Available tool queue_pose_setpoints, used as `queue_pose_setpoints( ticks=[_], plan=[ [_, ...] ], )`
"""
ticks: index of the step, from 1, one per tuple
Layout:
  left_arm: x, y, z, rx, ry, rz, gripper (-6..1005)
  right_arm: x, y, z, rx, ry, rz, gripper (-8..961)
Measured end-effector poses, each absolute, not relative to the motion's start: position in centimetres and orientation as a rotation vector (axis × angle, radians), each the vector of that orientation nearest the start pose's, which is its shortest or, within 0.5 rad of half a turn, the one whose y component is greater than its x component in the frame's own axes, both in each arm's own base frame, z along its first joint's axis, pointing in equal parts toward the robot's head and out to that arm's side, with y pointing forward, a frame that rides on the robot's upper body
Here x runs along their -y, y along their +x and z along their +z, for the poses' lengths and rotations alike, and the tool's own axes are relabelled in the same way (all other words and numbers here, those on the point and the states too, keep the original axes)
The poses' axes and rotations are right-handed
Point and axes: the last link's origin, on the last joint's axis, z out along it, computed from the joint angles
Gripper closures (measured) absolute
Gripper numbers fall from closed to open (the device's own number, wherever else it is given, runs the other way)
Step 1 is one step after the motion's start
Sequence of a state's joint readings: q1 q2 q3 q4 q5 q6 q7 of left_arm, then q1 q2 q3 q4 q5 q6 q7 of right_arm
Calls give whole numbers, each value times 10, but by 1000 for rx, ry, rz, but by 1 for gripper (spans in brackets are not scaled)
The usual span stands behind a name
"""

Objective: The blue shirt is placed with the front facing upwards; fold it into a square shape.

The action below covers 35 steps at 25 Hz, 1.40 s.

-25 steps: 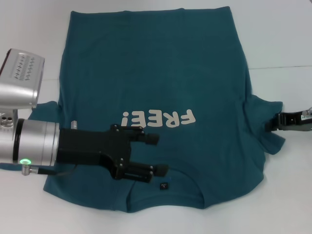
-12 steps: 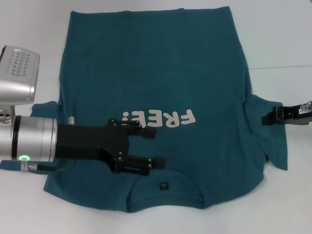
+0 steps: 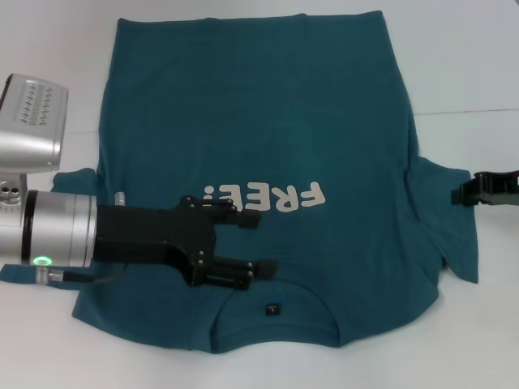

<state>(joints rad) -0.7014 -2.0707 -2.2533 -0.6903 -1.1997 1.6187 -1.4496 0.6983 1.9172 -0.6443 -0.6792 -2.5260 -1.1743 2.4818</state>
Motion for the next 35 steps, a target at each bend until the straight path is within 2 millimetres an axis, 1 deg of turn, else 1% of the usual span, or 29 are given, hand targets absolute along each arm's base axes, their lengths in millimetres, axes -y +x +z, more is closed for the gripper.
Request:
queue_pose_setpoints(
  ticks=[3,4,5,9,17,23,28,35],
  plan=[
    [-355,-182,-15,337,-3002,-694,172,-409,320,79,-1629,-1949,117,829],
    [-355,-182,-15,337,-3002,-694,172,-409,321,77,-1624,-1947,65,826],
    [-355,-182,-15,337,-3002,-694,172,-409,320,76,-1621,-1948,43,600],
    [-355,-182,-15,338,-3002,-692,172,-411,318,74,-1611,-1961,2,528],
    [-355,-183,-15,339,-3001,-693,172,-411,317,76,-1651,-1929,6,384],
    [-355,-183,-16,344,-2999,-698,172,-407,319,77,-1680,-1922,0,153],
    [-355,-183,-16,345,-2998,-699,172,-406,317,75,-1703,-1926,-3,3],
    [-355,-182,-16,344,-2998,-697,172,-404,317,72,-1715,-1930,-3,4]
  ],
)
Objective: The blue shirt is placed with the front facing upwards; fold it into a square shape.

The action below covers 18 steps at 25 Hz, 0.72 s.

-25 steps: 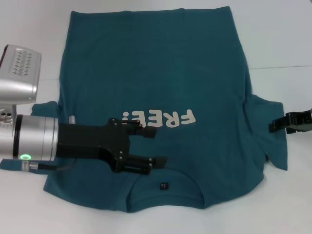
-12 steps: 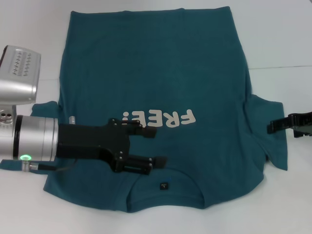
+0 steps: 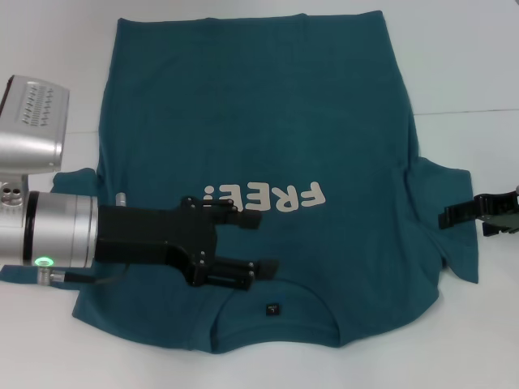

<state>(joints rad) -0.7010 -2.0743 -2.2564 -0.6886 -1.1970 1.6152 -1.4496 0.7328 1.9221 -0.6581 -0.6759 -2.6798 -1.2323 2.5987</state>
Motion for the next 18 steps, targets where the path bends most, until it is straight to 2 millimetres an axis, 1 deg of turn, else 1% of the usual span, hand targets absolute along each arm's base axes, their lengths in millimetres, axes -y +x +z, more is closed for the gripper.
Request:
queue_pose_setpoints(
  ticks=[8,18],
  plan=[
    [-355,-182,-17,339,-2997,-695,172,-401,322,72,-1725,-1912,-17,5],
    [-357,-182,-17,333,-2992,-691,172,-400,323,63,-1710,-1922,-53,6]
  ],
)
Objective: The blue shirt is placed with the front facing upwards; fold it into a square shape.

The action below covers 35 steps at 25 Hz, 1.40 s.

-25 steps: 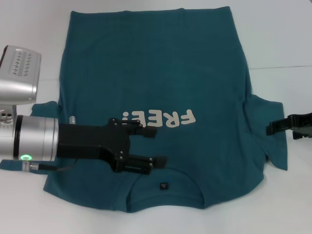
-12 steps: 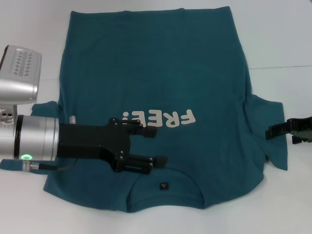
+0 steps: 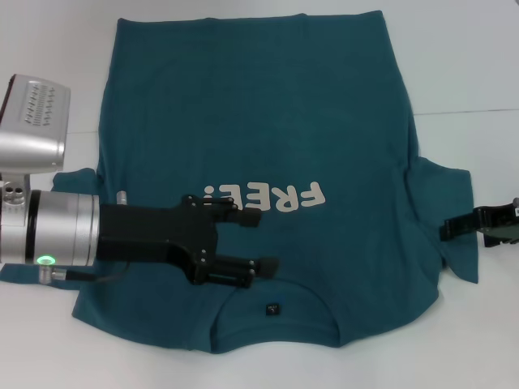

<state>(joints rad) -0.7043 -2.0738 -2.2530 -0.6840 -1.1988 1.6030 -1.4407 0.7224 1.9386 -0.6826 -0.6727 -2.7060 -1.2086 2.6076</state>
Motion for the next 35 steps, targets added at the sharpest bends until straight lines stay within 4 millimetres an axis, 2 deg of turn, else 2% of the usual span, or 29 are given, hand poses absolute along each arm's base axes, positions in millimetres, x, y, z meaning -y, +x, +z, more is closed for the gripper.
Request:
queue_pose_setpoints(
  ticks=[35],
  plan=[
    [-357,-182,-17,334,-2987,-691,172,-406,318,48,-1676,-1928,-24,7]
  ],
)
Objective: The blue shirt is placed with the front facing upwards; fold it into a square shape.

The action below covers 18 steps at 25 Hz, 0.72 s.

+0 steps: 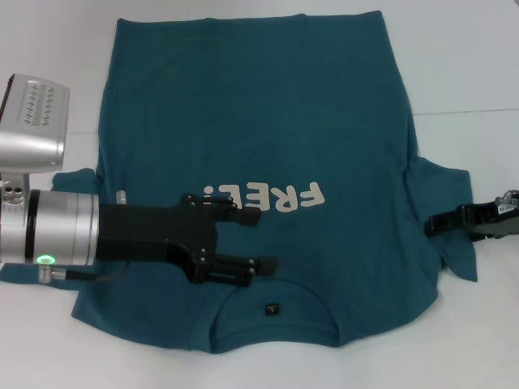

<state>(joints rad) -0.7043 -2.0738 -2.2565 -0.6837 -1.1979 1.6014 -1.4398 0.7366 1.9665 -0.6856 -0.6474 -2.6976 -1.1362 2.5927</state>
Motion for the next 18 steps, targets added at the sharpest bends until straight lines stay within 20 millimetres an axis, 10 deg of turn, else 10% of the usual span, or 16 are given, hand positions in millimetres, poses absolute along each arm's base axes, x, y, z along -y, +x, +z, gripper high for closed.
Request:
queue_pose_setpoints(
  ticks=[18],
  plan=[
    [-357,-183,-17,336,-2985,-693,171,-412,307,40,-1656,-1958,62,9]
  ],
)
